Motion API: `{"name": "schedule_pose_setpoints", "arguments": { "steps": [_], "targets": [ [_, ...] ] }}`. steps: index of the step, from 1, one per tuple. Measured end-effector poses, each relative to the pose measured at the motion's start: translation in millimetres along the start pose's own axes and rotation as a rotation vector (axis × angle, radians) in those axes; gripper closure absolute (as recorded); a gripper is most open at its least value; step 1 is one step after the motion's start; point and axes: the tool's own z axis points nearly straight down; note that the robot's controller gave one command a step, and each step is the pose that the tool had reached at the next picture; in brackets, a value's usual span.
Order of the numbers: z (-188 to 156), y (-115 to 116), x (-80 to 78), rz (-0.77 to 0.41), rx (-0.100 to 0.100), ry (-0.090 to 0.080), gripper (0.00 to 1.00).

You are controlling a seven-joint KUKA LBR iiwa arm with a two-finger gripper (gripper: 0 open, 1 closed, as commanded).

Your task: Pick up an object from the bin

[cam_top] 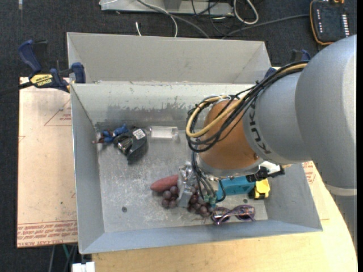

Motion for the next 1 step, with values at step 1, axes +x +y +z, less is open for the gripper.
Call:
{"name": "schedule_pose_setpoints", "arguments": {
  "steps": [1],
  "targets": [
    [-32.3, -2.2, 3.9, 0.000, 0.007, 0.015, 1.00]
  ]
}}
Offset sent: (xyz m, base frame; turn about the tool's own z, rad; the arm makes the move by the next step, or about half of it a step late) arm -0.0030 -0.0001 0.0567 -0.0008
